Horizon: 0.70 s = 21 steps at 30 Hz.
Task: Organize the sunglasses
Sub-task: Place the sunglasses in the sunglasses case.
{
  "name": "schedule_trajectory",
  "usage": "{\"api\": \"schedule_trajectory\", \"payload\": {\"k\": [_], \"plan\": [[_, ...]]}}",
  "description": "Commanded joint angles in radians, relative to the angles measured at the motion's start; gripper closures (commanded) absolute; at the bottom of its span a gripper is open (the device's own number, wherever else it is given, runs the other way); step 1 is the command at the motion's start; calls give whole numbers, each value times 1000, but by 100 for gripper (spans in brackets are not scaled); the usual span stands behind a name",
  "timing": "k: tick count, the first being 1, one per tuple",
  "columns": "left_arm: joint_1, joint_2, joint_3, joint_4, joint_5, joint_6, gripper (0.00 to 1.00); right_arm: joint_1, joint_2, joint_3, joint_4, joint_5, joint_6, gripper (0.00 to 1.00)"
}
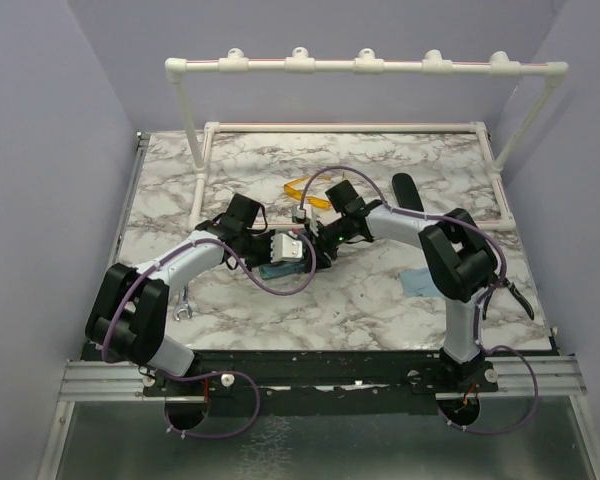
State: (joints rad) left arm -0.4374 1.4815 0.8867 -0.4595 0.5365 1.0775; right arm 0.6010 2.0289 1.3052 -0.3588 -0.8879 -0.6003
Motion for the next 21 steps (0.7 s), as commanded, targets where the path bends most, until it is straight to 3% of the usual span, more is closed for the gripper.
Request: {"api": "schedule_trajectory", "payload": {"k": [1,14,21], "plan": [[-1,10,37,-24,-4,-42,100,3,-109,-65,79,52,77,52],[-1,22,35,-24,-18,-100,100,-12,-127,-152,214,154,185,48],[-1,42,87,-59,-4,-187,100,-11,-88,-147,226,106,238,48]]}}
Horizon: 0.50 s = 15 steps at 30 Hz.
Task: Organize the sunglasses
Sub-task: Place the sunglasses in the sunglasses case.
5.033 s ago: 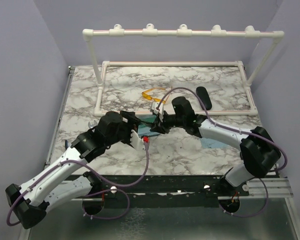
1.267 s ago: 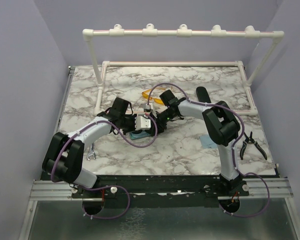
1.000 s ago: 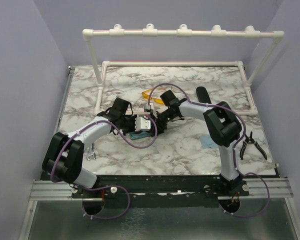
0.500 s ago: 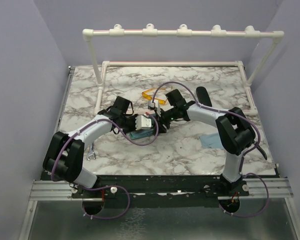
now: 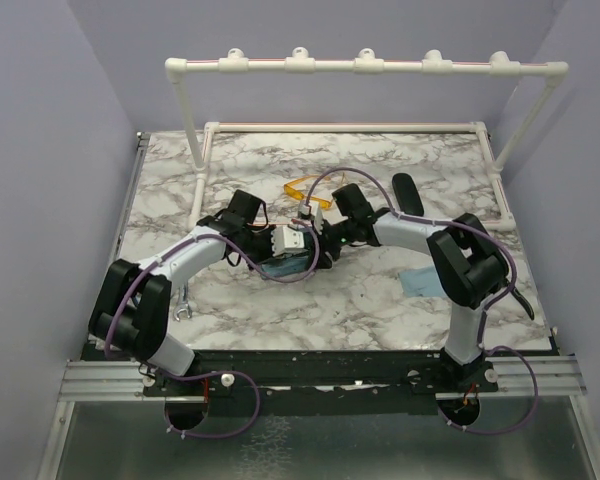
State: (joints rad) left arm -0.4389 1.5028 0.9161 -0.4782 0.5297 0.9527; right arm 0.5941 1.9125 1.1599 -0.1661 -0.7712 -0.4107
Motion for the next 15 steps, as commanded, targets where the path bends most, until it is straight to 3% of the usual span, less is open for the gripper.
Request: {"api": "schedule_trajectory", "payload": {"k": [1,15], "plan": [[0,26,68,-58,6,-67,100,-4,25,-8,39,-8,56,48],[-6,82,158,-221,9,-90,100,-4,-63,-103,51,79,105,47]]}}
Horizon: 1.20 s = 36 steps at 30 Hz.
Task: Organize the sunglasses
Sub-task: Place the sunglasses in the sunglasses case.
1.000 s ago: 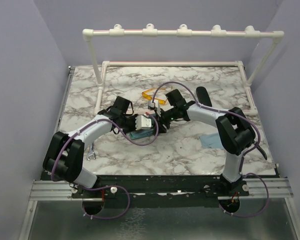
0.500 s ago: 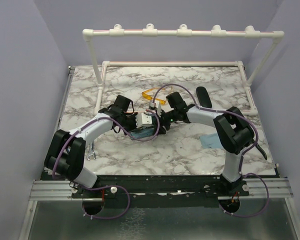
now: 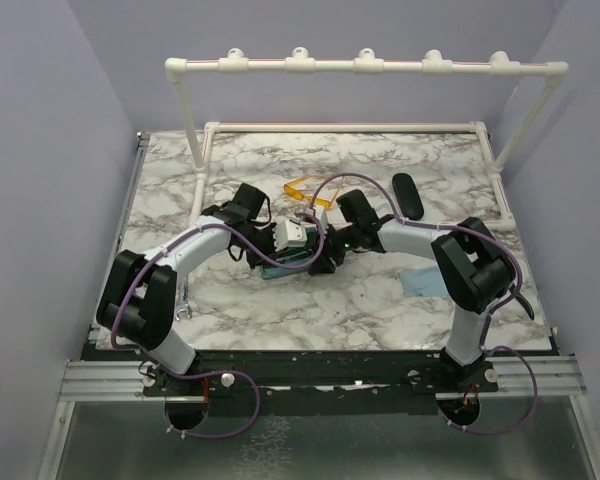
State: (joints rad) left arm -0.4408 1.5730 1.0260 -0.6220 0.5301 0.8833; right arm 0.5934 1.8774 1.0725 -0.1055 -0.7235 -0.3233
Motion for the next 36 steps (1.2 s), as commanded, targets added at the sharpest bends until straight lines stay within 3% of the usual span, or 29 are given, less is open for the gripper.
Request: {"api": "schedule_trajectory", "payload": {"k": [1,21,24,28,32,36], "plan": [[-4,16,59,-91,10,-22,100,-3,-28,-15,-10,28,22,47],[-7,46,62,-93,22,8,100,-3,-239,-168,-3,170,-38,47],[-7,47,60,-93,22,12,100,-4,-334,-238,138,124,-104,47],[-7,50,57,-93,22,22,100,0,-422,-361,477,23,-162,51],[-7,50,54,-92,20,29,100,11,-386,-431,731,-39,-272,51],[-7,50,57,-90,21,34,100,11,-291,-423,813,-80,-345,50]]}}
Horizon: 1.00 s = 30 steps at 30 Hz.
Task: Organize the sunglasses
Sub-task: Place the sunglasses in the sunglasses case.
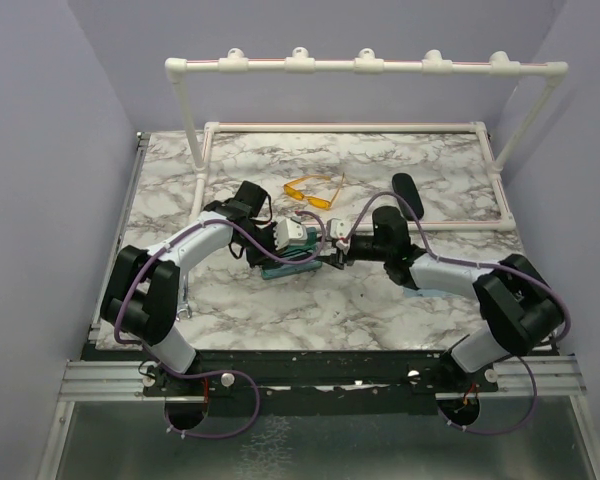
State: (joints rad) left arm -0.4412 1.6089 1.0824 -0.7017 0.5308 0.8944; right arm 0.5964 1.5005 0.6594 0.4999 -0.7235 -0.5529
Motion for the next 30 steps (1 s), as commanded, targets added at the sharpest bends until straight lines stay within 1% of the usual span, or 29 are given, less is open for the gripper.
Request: {"api": "schedule_trajectory", "payload": {"k": [1,4,7,13,16,20,24,30], "plan": [[-7,14,-1,-10,20,24,100,8,104,-5,224,-87,-126,50],[-7,17,-3,-10,19,27,100,9,147,-3,280,-121,-151,50],[-7,17,-3,-9,19,27,100,13,184,17,273,-151,-162,52],[-7,19,-7,-4,18,27,100,41,230,21,230,-124,-206,56],[-7,17,-9,-3,20,28,100,52,244,20,241,-85,-209,60],[-7,17,-13,0,21,28,100,52,271,25,276,-55,-206,62],[-7,16,-13,3,23,28,100,55,287,39,257,-52,-219,70],[-7,16,-18,8,21,28,100,59,287,49,202,-39,-239,78]]}}
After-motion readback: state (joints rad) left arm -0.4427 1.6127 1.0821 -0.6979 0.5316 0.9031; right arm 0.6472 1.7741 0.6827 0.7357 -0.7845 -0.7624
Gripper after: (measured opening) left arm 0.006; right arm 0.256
